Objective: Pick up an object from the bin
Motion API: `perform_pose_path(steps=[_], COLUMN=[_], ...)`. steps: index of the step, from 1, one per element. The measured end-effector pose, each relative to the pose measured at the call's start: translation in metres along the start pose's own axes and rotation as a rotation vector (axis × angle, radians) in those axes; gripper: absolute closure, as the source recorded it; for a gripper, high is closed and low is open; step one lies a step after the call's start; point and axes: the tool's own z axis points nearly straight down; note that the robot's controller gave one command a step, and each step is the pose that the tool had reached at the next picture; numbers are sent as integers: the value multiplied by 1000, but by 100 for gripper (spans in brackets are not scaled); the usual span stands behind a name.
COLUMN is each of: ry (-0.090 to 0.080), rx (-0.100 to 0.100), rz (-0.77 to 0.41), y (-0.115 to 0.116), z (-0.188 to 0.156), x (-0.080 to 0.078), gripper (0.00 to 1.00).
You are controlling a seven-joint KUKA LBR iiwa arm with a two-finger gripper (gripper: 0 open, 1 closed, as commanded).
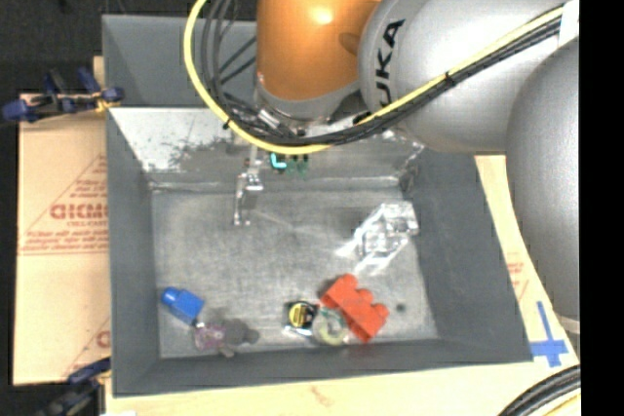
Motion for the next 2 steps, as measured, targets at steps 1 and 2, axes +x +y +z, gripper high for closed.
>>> perform_pose_path(steps=[1, 2], ry=[4, -1], rx=[1, 2], rz=[-59, -106], y=[60, 70], z=[129, 167], x=[78, 90], gripper=[0, 0])
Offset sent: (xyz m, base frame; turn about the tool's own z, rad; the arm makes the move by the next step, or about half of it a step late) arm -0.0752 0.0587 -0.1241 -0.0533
